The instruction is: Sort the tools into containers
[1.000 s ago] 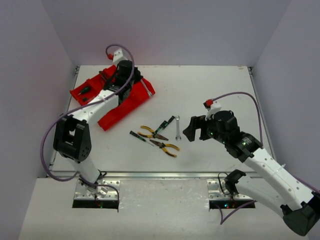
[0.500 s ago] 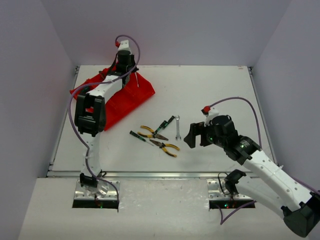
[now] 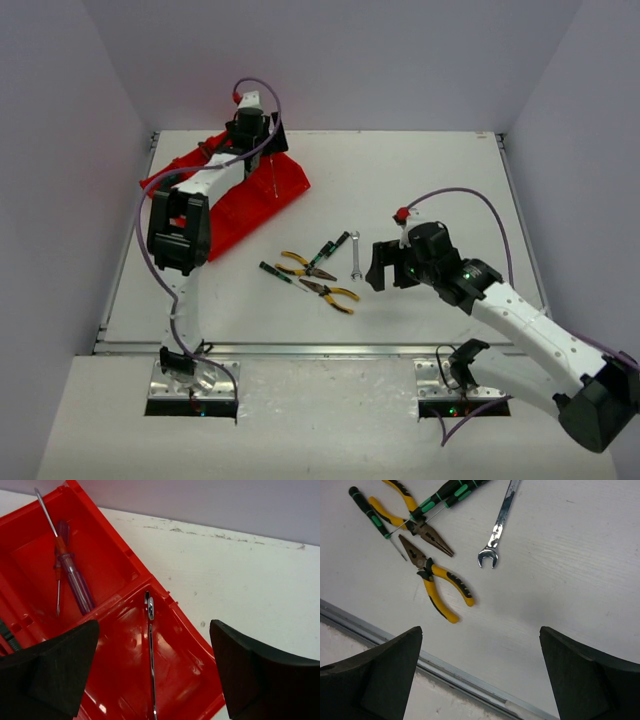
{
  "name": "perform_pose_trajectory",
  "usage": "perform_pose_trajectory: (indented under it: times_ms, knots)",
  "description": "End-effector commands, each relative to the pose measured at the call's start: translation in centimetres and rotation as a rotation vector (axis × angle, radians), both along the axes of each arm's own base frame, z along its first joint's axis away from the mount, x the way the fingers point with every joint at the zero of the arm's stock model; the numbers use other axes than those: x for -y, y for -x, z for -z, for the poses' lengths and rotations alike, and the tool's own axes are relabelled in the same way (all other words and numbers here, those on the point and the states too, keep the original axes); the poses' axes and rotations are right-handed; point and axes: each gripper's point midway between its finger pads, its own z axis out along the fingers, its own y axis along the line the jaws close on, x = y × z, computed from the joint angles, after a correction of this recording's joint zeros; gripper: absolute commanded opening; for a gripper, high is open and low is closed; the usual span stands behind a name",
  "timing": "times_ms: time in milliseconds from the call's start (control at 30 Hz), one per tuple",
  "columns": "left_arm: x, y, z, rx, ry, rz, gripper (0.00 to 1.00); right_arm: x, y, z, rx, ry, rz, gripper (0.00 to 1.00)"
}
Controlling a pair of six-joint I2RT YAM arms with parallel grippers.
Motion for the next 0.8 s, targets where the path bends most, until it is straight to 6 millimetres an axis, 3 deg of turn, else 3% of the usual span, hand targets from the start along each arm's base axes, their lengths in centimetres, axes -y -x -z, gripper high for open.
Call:
perform_pose_trajectory:
  times_ms: [0, 67, 133, 167, 200, 233, 267, 367, 433, 500, 633, 767]
  knots:
    - [1.4, 3.7, -16.3, 0.224, 0.113, 0.001, 1.0, -1.1, -3.8, -1.1, -0.011, 0.024, 0.104, 0.99]
    - [1.1, 7.3, -21.5, 0.256, 0.184, 0.002, 1.0, -1.2, -5.1, -0.2, -0.051, 0.042, 0.187, 0.99]
    - [1.1, 11.1, -23.5, 0.246, 0.272, 0.007, 1.0, -1.1, -6.0, 2.2, -0.119, 0.109, 0.236, 0.99]
    - [1.0, 13.1, -26.0, 0.282, 0.292, 0.027, 1.0, -1.2, -6.7, 1.5, -0.102, 0.105, 0.255, 0.99]
    - [0.8, 16.7, -27.2, 0.29, 0.339, 0.051, 1.0, -1.2, -7.0, 2.7, -0.153, 0.152, 0.283, 0.99]
    - [0.7, 18.8, -27.0, 0.284, 0.363, 0.057, 1.0, -1.4, -7.5, 3.4, -0.176, 0.17, 0.291, 0.99]
    - [0.5, 20.5, -24.3, 0.23, 0.379, 0.05, 1.0, -1.4, -8.0, 4.6, -0.218, 0.222, 0.309, 0.99]
    - [-1.2, 28.2, -23.5, 0.26, 0.403, 0.05, 1.0, -0.8, -9.1, 7.1, -0.268, 0.344, 0.355, 0.96]
    - [-1.9, 30.9, -21.7, 0.251, 0.389, 0.058, 1.0, -1.0, -9.8, 8.2, -0.284, 0.371, 0.359, 0.92]
    - [-1.8, 34.1, -20.0, 0.241, 0.376, 0.117, 1.0, -1.9, -10.7, 8.9, -0.276, 0.36, 0.335, 0.81]
    - [-1.3, 36.7, -17.2, 0.194, 0.335, 0.198, 1.0, -3.5, -12.3, 9.8, -0.287, 0.356, 0.303, 0.67]
    - [-2.1, 37.2, -13.4, 0.128, 0.28, 0.175, 1.0, -3.3, -13.1, 12.1, -0.325, 0.416, 0.31, 0.58]
